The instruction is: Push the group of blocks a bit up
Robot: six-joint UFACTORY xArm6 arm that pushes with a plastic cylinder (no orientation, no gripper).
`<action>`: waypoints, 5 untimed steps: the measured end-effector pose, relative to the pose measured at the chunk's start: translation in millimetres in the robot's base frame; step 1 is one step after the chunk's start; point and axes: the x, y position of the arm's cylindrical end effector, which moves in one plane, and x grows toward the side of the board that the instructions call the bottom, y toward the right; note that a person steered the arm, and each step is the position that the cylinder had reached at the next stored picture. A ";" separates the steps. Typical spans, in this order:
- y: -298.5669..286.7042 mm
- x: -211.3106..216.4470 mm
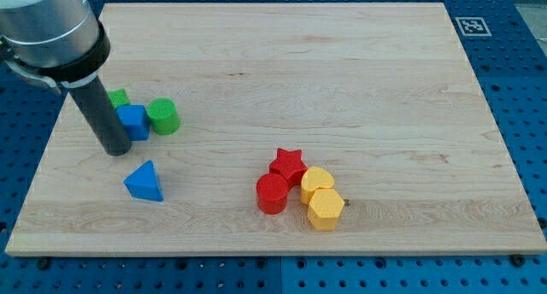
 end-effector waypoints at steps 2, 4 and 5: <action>0.0 -14.1; -17.3 -14.1; -19.6 -14.1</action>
